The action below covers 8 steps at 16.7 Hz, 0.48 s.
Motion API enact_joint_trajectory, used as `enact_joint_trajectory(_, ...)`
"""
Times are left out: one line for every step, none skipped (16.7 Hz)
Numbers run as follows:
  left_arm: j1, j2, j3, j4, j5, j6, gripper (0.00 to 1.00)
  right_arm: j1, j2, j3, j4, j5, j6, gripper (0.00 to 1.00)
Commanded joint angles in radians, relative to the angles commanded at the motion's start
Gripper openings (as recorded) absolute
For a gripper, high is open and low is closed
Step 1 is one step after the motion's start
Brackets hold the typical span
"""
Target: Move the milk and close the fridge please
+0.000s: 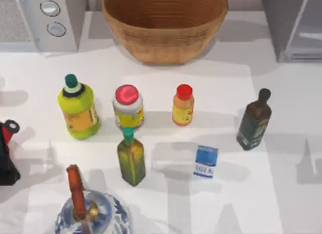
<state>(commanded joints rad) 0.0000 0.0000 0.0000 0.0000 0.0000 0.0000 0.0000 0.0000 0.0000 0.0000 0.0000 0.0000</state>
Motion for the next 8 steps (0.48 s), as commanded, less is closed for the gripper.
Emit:
enact_joint_trajectory(0.0,0.0,0.0,0.0,0.0,0.0,1.0,0.0,0.0,0.0,0.0,0.0,0.0,1.0)
enact_joint_trajectory(0.0,0.0,0.0,0.0,0.0,0.0,1.0,0.001,0.001,0.0,0.001,0.001,0.0,1.0)
enact_joint_trajectory(0.0,0.0,0.0,0.0,0.0,0.0,1.0,0.012,0.009,0.0,0.009,0.011,0.0,1.0)
enact_joint_trajectory(0.0,0.0,0.0,0.0,0.0,0.0,1.0,0.033,0.027,0.001,0.025,0.031,-0.001,1.0)
enact_joint_trajectory(0.0,0.0,0.0,0.0,0.0,0.0,1.0,0.063,0.052,0.001,0.049,0.059,-0.001,1.0)
enact_joint_trajectory(0.0,0.0,0.0,0.0,0.0,0.0,1.0,0.102,0.085,0.002,0.08,0.096,0.001,1.0)
enact_joint_trajectory(0.0,0.0,0.0,0.0,0.0,0.0,1.0,0.149,0.125,0.003,0.119,0.14,0.003,1.0)
enact_joint_trajectory(0.0,0.0,0.0,0.0,0.0,0.0,1.0,0.201,0.168,0.004,0.16,0.192,0.004,1.0)
